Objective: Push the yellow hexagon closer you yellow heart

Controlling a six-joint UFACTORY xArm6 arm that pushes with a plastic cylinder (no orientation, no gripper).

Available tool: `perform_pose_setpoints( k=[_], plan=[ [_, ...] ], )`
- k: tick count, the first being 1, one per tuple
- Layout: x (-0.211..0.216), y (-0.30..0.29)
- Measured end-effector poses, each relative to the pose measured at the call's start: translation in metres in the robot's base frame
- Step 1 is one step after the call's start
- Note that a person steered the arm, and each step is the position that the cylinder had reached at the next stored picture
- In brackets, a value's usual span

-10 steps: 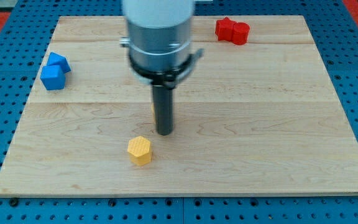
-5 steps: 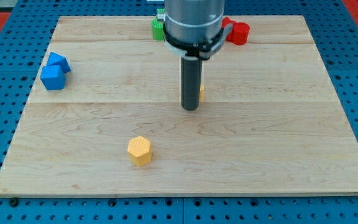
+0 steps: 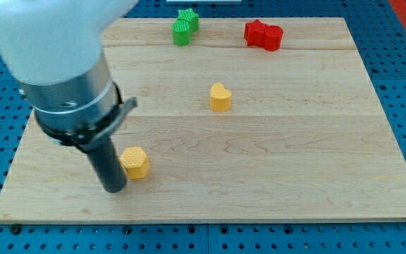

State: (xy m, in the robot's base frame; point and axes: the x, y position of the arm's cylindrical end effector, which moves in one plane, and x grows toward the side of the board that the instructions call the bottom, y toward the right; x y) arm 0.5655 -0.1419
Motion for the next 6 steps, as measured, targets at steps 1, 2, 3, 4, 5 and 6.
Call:
perform_pose_setpoints(
  k=[1, 2, 3, 4, 5, 6],
  plan=[
    [-0.015, 0.036],
    [-0.015, 0.119],
    [-0.027, 0.117],
    [-0.071, 0.087],
    [-0.089, 0.065],
    [-0.113, 0.036]
  ],
)
